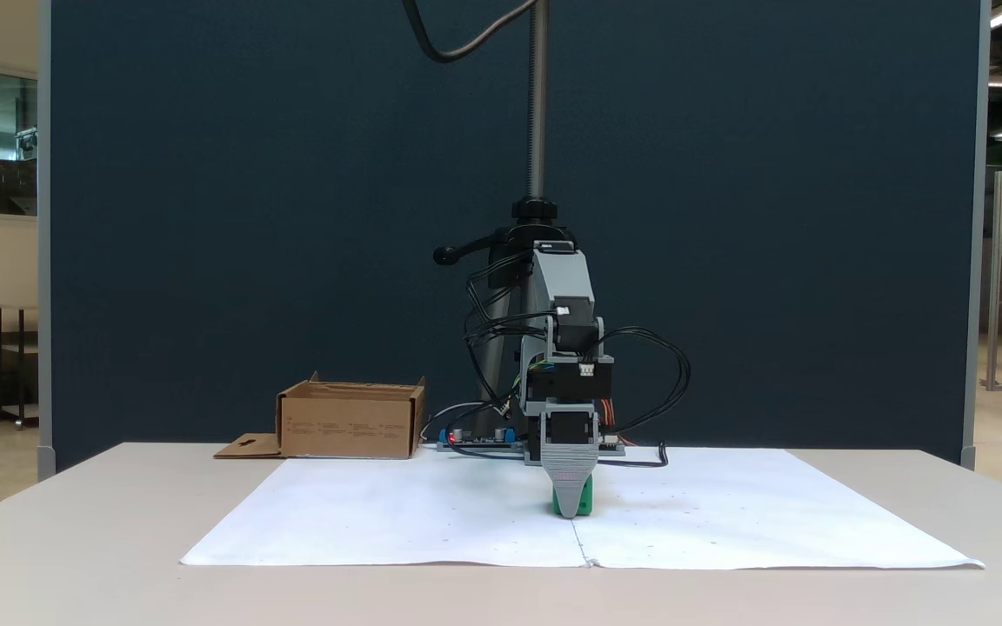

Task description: Grasp a green dice and put it in the bin.

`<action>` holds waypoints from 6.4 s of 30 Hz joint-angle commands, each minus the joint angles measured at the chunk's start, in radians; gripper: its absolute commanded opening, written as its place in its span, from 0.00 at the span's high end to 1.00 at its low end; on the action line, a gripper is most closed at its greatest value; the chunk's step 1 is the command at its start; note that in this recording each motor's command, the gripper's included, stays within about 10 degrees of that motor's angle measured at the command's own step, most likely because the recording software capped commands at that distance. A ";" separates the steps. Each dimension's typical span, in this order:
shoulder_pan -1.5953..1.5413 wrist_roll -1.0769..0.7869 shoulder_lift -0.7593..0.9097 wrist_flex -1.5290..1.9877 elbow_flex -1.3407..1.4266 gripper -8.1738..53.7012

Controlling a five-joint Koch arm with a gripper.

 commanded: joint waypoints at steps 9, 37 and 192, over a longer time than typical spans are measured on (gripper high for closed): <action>0.233 0.052 0.236 -0.190 -0.069 0.68; 1.390 -0.011 0.383 -0.155 -0.333 0.68; 0.066 -0.196 1.046 -2.049 1.299 0.15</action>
